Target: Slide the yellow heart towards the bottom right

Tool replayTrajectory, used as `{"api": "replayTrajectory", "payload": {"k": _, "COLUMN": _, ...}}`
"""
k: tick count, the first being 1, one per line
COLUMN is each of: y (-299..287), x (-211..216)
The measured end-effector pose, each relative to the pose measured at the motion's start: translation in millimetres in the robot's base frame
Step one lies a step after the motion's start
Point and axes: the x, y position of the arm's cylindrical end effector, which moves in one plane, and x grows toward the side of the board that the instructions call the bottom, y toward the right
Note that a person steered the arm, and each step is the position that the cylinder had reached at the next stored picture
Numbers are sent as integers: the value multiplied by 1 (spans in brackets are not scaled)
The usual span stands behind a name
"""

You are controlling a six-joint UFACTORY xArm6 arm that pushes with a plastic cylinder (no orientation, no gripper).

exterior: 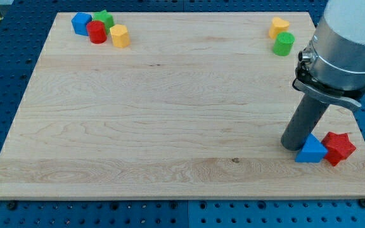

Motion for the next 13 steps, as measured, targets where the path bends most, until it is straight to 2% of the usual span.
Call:
{"api": "replayTrajectory", "payload": {"k": 1, "y": -22, "x": -15}}
{"api": "replayTrajectory", "payload": {"k": 2, "y": -45, "x": -68}}
{"api": "replayTrajectory", "payload": {"k": 4, "y": -70, "x": -211}}
{"api": "replayTrajectory", "payload": {"k": 6, "y": -54, "x": -340}}
{"api": "replayTrajectory", "payload": {"k": 7, "y": -39, "x": -352}}
{"api": "replayTrajectory", "payload": {"k": 9, "y": 73, "x": -350}}
{"api": "replayTrajectory", "payload": {"k": 10, "y": 76, "x": -328}}
{"api": "replayTrajectory", "payload": {"k": 11, "y": 51, "x": -304}}
{"api": "replayTrajectory", "payload": {"k": 13, "y": 18, "x": -293}}
